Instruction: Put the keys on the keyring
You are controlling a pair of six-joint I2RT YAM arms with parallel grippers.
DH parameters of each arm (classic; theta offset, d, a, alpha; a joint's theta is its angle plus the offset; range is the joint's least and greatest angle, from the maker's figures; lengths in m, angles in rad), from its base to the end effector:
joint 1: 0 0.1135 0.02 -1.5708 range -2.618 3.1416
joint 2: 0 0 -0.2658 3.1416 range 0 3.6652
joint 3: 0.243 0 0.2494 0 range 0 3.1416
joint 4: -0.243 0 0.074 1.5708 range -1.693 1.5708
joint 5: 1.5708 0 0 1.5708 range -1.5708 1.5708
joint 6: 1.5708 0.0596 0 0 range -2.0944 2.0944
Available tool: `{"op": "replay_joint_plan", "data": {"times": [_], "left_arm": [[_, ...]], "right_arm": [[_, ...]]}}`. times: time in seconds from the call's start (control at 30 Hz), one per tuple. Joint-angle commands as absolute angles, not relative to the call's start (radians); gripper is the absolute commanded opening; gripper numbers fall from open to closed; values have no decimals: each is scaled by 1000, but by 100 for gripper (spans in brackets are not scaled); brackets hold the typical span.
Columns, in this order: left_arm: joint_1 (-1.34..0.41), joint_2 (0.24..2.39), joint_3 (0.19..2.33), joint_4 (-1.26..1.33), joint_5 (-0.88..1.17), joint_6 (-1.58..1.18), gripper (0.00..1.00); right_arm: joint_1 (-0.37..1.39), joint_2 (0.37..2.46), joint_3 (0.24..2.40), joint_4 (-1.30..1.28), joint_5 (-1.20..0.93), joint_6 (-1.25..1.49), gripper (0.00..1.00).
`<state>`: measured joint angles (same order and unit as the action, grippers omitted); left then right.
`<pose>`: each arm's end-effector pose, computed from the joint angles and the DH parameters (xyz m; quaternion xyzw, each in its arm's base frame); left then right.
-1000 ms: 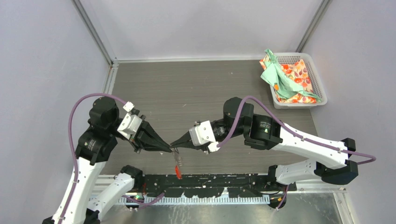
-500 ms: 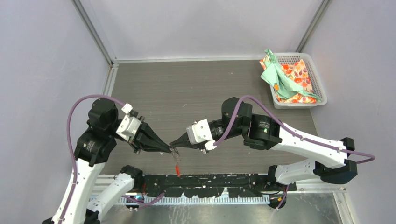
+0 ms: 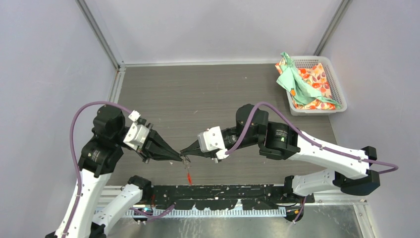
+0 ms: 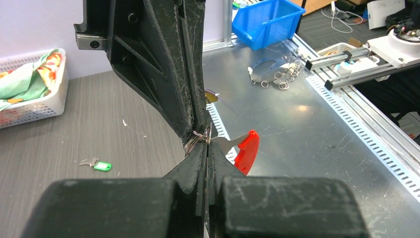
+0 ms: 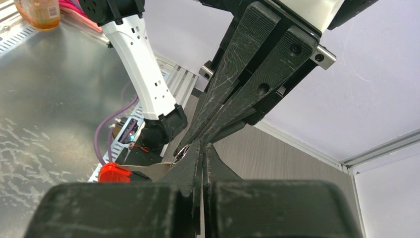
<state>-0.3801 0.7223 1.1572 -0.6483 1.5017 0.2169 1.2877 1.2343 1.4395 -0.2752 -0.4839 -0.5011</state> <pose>0.0626 -0.0890 0.4291 0.5767 0.4180 -0.5667 0.4142 0.0526 0.2799 0.4636 -0.6560 0.3171 0.4156 0.5444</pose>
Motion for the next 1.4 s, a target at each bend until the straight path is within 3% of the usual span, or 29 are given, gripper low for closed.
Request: {"op": "replay_joint_plan", "data": {"times": [0.0,0.13,0.23,0.63,0.9,1.1,1.37], "left_arm": [[-385,710,1180,-647,1536,218,0],[-385,697,1148,-594,1503,194,0],[-385,690,1137,-531,1459,143,0],[-385,640,1076,-407,1363,21,0],[-385,619,1050,-318,1263,-66,0],[-385,602,1032,-292,1127,-96,0],[-385,585,1013,-283,1070,-77,0]], "right_arm": [[1279,1218,1453,-245,-441,-496,5],[1279,1215,1452,-249,-440,-471,27],[1278,1212,1456,-263,-421,-466,34],[1279,1232,1624,-458,-263,-417,49],[1277,1231,1723,-592,-76,-386,55],[1278,1263,1826,-734,-125,-309,56],[1278,1366,1945,-864,-210,-228,47]]}}
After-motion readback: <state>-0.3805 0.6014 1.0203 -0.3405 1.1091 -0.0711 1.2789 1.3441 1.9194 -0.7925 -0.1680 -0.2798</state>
